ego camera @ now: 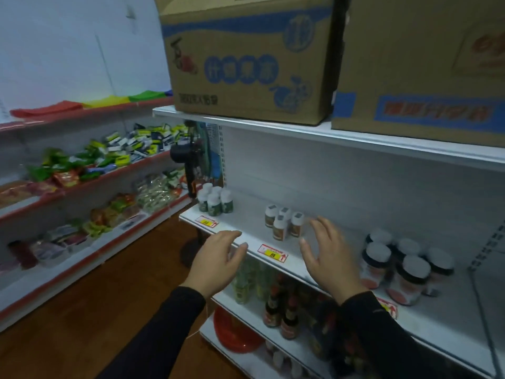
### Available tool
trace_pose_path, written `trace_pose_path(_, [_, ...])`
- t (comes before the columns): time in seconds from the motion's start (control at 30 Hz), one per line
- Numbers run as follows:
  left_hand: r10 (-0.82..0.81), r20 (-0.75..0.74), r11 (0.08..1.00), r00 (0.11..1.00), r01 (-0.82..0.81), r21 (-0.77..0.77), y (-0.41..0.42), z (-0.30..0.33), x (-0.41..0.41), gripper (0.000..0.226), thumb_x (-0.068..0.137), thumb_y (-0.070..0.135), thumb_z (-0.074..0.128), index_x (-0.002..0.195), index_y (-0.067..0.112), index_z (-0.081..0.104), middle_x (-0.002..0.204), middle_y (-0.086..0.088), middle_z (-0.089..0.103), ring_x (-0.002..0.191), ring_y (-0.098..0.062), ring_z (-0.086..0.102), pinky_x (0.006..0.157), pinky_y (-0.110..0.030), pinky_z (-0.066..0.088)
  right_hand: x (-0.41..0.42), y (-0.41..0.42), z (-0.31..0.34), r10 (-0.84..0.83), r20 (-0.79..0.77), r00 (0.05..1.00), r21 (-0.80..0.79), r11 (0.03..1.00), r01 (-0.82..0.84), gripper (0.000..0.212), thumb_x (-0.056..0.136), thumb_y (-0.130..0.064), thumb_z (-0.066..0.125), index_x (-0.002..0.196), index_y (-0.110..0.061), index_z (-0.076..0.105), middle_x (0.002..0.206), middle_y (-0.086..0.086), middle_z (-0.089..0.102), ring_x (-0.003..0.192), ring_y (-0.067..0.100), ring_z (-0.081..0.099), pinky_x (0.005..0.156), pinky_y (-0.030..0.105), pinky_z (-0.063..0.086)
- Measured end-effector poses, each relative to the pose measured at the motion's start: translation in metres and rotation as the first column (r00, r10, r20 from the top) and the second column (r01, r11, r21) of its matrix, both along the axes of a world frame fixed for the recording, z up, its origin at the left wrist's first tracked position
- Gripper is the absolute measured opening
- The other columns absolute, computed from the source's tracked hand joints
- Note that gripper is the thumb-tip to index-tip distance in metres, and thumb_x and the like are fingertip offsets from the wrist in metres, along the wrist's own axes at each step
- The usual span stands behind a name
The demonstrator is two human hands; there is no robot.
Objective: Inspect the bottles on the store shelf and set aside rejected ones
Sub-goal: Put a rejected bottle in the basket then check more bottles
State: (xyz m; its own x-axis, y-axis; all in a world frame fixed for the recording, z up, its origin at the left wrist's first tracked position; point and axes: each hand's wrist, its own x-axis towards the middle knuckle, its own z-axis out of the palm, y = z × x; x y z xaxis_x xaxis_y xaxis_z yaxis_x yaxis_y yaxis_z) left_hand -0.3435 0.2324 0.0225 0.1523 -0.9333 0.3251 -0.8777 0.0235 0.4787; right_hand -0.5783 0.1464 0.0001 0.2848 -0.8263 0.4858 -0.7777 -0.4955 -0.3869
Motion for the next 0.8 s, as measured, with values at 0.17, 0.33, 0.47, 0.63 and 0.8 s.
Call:
trace_pose_path(0.17, [-0.112, 0.015, 0.991, 0.994, 0.111, 0.077, -0.086, -0.016, 0.005, 0.046, 0.099, 0.043, 0.047, 0.137, 0.018, 0.053, 0.138, 0.0, 0.055, 0.128, -0.016, 0.047, 0.104, -0.026, 0.034, 0.012, -0.041, -0.014, -0.1, -0.082, 0.992, 0.095, 0.99, 0.107, 0.051, 0.098, -0.04, 0.05, 0.141, -0.013, 0.046, 0.147, 0.011, 0.043, 0.134, 0.029, 0.041, 0.109, 0.039, 0.035])
trace_pose_path(0.33, [-0.277, 0.015, 0.95, 0.961, 0.272, 0.151, -0.165, -0.034, 0.006, 0.035, 0.096, 0.034, 0.052, 0.128, 0.02, 0.059, 0.124, -0.007, 0.063, 0.113, -0.023, 0.057, 0.091, -0.031, 0.042, 0.033, -0.066, -0.039, -0.23, -0.101, 0.968, 0.125, 0.962, 0.242, 0.06, 0.092, -0.05, 0.034, 0.135, -0.011, 0.054, 0.137, 0.013, 0.053, 0.125, 0.032, 0.052, 0.103, 0.041, 0.043])
trace_pose_path(0.47, [-0.332, 0.054, 0.924, 0.942, 0.312, 0.222, -0.211, -0.047, 0.007, 0.028, 0.089, 0.037, 0.056, 0.107, 0.017, 0.064, 0.106, -0.007, 0.068, 0.094, -0.023, 0.062, 0.074, -0.027, 0.047, 0.056, -0.067, -0.053, -0.321, -0.114, 0.94, 0.216, 0.916, 0.339, 0.062, 0.093, -0.052, 0.033, 0.141, -0.016, 0.047, 0.145, 0.009, 0.047, 0.132, 0.027, 0.046, 0.108, 0.037, 0.037])
trace_pose_path(0.63, [-0.302, 0.04, 0.915, 0.953, 0.277, 0.293, -0.248, -0.06, -0.001, 0.042, 0.088, 0.049, 0.057, 0.112, 0.015, 0.059, 0.114, -0.003, 0.063, 0.102, -0.023, 0.061, 0.083, -0.03, 0.048, 0.067, -0.065, -0.054, -0.385, -0.155, 0.91, 0.276, 0.868, 0.414, 0.055, 0.097, -0.047, 0.043, 0.143, -0.019, 0.044, 0.148, 0.005, 0.042, 0.135, 0.022, 0.041, 0.109, 0.032, 0.035])
trace_pose_path(0.8, [-0.259, -0.11, 0.878, 0.96, 0.281, 0.388, -0.258, -0.07, -0.011, 0.029, 0.092, 0.033, 0.059, 0.115, 0.016, 0.056, 0.12, -0.001, 0.065, 0.104, -0.02, 0.062, 0.085, -0.027, 0.045, 0.059, -0.064, -0.057, -0.409, -0.119, 0.905, 0.268, 0.864, 0.426, 0.055, 0.096, -0.048, 0.041, 0.14, -0.017, 0.048, 0.144, 0.006, 0.048, 0.132, 0.023, 0.046, 0.107, 0.031, 0.037])
